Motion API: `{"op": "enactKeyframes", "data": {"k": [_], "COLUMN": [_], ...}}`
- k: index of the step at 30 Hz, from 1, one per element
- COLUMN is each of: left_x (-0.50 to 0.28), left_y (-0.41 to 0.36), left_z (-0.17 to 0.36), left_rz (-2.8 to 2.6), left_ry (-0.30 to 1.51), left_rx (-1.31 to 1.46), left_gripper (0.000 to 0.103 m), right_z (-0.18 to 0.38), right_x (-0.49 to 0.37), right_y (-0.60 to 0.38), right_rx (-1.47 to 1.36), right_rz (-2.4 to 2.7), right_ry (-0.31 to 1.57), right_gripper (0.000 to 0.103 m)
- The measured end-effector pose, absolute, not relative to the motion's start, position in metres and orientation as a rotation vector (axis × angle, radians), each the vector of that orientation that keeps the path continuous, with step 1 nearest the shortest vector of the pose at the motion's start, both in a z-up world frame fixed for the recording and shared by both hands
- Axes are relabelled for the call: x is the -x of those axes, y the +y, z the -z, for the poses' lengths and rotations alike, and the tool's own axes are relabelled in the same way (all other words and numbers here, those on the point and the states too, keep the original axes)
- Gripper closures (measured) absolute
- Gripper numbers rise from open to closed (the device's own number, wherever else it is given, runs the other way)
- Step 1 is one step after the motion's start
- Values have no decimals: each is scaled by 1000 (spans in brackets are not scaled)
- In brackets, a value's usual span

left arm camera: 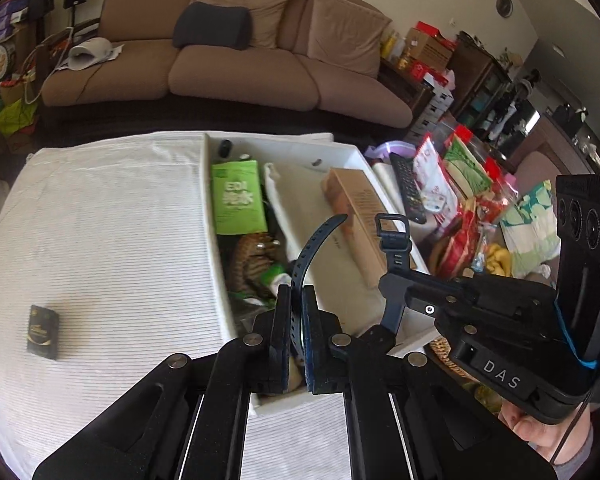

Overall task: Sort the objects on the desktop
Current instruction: 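Carry the watch band into the white box and open the left gripper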

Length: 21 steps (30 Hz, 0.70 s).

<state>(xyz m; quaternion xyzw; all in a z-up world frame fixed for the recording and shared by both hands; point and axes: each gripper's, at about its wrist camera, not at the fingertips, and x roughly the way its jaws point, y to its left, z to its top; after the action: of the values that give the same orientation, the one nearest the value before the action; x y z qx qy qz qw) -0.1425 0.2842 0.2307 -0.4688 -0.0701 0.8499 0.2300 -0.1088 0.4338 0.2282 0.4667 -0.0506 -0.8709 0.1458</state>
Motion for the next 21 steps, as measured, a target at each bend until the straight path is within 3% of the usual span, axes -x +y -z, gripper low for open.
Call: {"op": "enactKeyframes", "data": {"k": [10,21], "left_x": [185,222], "left_y": [393,418], "left_z": [-162,-103], "left_rz": [-2228,-2226], "left_ry": [-117,-61], "left_rx": [1451,1549], "left_gripper": [98,98], "right_z": [-154,-87], "right_x": [153,197], "right_y": [519,536], "right_rx": [-1471,-1570], "right_rz": [2484,2449], "right_ry": [-274,-268], "right_gripper": [99,97]}}
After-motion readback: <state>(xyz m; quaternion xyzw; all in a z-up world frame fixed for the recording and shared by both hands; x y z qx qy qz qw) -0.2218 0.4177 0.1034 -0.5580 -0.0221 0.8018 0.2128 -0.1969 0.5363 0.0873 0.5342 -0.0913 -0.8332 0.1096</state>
